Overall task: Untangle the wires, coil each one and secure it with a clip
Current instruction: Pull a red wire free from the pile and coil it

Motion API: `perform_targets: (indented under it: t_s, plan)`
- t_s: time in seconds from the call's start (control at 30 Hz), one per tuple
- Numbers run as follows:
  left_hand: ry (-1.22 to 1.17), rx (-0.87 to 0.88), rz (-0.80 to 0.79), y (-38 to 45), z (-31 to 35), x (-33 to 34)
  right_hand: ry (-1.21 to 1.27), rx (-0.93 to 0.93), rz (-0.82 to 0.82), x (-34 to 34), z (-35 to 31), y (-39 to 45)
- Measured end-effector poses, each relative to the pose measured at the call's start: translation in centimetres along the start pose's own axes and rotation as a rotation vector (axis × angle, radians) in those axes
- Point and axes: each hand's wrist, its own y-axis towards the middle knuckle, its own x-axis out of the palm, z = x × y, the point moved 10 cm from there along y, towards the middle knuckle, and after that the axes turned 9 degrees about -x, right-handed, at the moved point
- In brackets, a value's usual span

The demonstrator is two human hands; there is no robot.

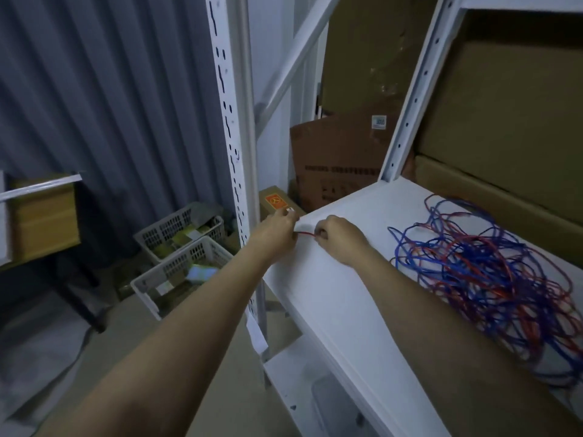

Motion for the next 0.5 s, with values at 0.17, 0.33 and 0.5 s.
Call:
perform_targets:
  t_s: [0.17, 0.33, 0.5]
  plan:
    - [0.086, 0.141, -0.079, 3.1, 1.2, 1.5, 0.248, 0.181, 0.194, -1.9, 2.4, -0.5]
    - [-0.396, 0.285, -0.02, 4.5, 4.9, -1.7, 0.323, 0.331, 0.576, -8.4, 4.6, -4.2]
    - [-0.782, 0.47, -0.127, 3.6, 10.2, -5.8, 0.388, 0.397, 0.998, -14.2, 5.7, -10.0]
